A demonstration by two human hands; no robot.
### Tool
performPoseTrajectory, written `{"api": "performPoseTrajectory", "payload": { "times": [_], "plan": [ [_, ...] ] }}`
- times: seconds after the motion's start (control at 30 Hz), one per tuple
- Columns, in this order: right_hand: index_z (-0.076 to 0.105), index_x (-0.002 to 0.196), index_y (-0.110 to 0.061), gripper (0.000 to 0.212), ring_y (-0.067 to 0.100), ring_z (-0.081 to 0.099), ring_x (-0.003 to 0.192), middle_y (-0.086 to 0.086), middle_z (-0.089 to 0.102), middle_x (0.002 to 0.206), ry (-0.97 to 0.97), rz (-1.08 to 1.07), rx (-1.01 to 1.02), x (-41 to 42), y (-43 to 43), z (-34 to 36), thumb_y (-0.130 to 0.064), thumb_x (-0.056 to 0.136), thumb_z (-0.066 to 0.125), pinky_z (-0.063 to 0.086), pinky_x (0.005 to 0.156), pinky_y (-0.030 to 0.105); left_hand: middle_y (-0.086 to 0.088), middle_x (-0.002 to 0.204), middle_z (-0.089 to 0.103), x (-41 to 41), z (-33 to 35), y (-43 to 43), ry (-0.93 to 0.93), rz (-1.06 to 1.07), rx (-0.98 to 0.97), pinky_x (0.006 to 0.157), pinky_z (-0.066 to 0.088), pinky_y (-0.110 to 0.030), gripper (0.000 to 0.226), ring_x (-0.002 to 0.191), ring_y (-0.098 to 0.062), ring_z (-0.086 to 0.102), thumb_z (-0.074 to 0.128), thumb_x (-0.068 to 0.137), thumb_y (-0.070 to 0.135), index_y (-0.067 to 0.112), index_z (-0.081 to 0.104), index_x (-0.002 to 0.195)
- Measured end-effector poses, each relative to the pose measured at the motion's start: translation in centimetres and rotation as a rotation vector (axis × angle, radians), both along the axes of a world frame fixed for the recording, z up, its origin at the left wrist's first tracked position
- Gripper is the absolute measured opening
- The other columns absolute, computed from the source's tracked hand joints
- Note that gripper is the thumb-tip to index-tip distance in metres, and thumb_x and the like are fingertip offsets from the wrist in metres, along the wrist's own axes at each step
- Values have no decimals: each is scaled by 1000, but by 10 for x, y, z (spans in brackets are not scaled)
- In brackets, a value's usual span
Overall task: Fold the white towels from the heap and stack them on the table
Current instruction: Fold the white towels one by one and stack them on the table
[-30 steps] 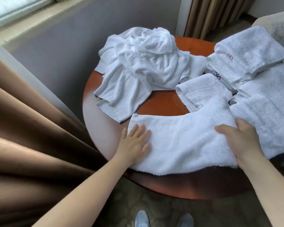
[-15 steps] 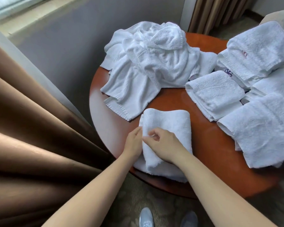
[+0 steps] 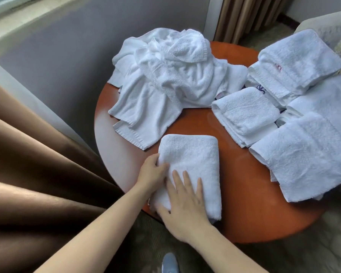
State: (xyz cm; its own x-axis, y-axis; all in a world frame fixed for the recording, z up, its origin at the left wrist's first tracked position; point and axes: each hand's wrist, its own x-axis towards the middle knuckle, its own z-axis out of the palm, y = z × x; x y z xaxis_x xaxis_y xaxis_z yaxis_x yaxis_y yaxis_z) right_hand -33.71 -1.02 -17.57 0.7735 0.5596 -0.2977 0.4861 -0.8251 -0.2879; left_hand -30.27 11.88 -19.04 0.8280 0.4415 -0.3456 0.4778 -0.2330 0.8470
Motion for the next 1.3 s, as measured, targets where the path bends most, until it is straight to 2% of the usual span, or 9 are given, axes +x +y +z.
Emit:
{"api": "performPoseTrajectory", "payload": {
  "times": [0.07,0.17,0.27,0.4,0.6,0.83,0.97,1.17,1.3],
  "plan": [
    [47,142,-12,84,31,28,143,13,36,153,-11,52,-9,-5,4,-3,-64,80,26,8,110,54,0,90,65,-2,-3,3,-13,0,-23,71,47,-25,21,83,-17,59,54,86,5,25,58,81],
    [28,151,-20,88,22,-3,150,0,10,162,51,114,118,11,-8,1,-71,82,7,-13,115,42,3,102,65,-3,-7,4,-14,-19,-41,85,50,-33,16,96,-15,61,57,83,19,34,56,89],
    [53,137,-22,64,24,17,148,-1,33,155,-152,-177,332,33,-35,1,-56,90,26,0,117,36,2,111,62,-2,-10,-1,-24,23,-57,92,47,-40,17,104,-16,58,56,76,35,37,55,93],
    [6,154,-30,65,17,-26,145,-13,-20,159,110,-237,67,37,-57,-9,-51,99,33,-9,118,41,3,121,56,-6,-19,-10,-40,46,60,97,42,-39,29,112,-16,52,56,88,29,24,57,117],
    [4,153,-34,87,9,-34,136,-21,-25,150,133,-12,103,70,-74,-19,-75,78,18,-10,120,40,0,127,50,-14,-18,-24,18,148,1,101,40,-39,44,114,-19,50,55,92,30,18,45,133],
    [41,133,-10,75,29,37,130,9,40,139,-148,-550,132,92,-96,-4,-56,80,67,38,100,39,6,101,53,-51,-7,-97,25,501,-362,77,43,-20,46,91,-10,55,69,86,20,27,39,121],
    [39,130,-4,75,32,42,124,14,41,136,66,-921,298,84,-120,1,-48,79,71,38,100,41,7,114,56,-53,-9,-129,53,543,-583,92,52,-47,46,102,-18,60,71,84,22,29,40,117],
    [34,137,-10,77,21,53,112,4,51,129,628,-1119,639,60,-132,0,-23,76,78,46,82,31,3,119,53,-43,6,-151,87,572,-752,57,57,-34,41,98,-21,63,52,97,13,23,33,132],
    [44,135,-19,70,19,53,112,0,55,126,530,-979,612,66,-145,-4,-10,74,76,48,85,33,-4,103,56,-53,4,-143,152,507,-590,58,48,-32,18,74,-23,64,44,96,21,20,43,114]
  ]
}}
